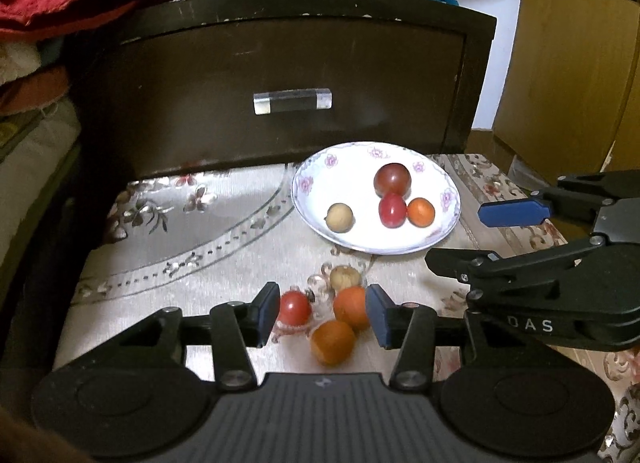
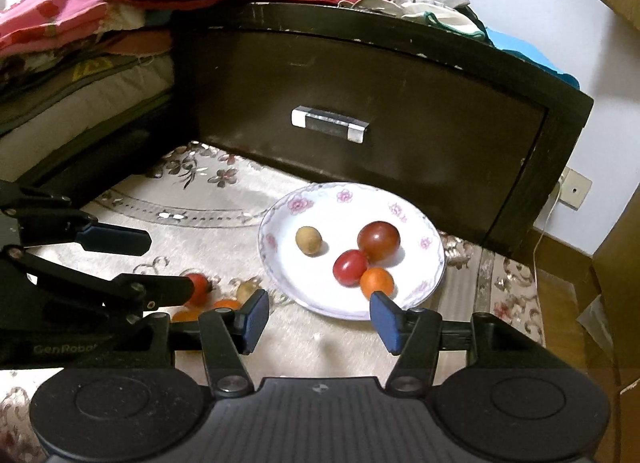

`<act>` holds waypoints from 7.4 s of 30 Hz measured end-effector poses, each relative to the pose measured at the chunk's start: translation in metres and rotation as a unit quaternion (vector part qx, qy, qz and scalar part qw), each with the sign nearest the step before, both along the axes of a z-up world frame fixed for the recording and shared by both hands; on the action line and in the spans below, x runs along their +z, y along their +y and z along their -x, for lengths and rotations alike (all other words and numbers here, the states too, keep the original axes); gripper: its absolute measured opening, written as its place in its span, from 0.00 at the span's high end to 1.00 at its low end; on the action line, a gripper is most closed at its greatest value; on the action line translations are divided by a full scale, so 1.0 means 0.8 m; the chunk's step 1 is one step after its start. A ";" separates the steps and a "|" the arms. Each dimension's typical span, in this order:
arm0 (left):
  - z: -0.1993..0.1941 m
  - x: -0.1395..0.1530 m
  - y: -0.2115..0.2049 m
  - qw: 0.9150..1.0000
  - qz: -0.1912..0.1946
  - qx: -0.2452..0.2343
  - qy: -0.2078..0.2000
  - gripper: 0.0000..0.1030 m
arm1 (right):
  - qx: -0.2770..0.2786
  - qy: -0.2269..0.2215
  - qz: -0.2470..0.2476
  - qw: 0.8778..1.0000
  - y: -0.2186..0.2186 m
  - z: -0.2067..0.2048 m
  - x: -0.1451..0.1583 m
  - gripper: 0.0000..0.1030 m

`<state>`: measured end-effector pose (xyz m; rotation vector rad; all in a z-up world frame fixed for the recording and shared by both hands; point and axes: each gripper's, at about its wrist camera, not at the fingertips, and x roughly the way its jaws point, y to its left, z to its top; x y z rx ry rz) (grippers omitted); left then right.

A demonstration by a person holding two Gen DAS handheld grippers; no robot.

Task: Organize fruits
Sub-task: 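Lower the left tool onto an orange and close it, then grasp another orange with the right tool while the left tool holds its orange, then carry both held oranges with the left and right tools to the plate, then open the left tool over the plate while the right tool releases its orange, then move both tools back from the plate toward the remaining fruit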

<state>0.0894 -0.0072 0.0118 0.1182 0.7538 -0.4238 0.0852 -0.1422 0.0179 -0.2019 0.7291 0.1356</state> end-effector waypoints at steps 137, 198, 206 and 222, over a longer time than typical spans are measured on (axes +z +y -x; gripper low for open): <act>-0.081 -0.016 -0.071 0.998 -0.036 -0.051 -0.010 0.63 | -0.031 0.064 -0.048 0.996 -0.049 -0.076 -0.009 0.72; -0.124 -0.010 -0.083 0.997 -0.058 -0.037 -0.021 0.57 | -0.044 0.035 -0.025 0.998 -0.065 -0.109 -0.017 0.60; -0.112 -0.001 -0.074 0.997 -0.059 -0.036 -0.024 0.57 | -0.039 0.030 -0.028 0.998 -0.057 -0.100 -0.007 0.59; -0.064 0.003 -0.033 0.996 -0.075 -0.046 -0.011 0.51 | -0.018 0.053 -0.037 0.998 -0.027 -0.054 -0.001 0.58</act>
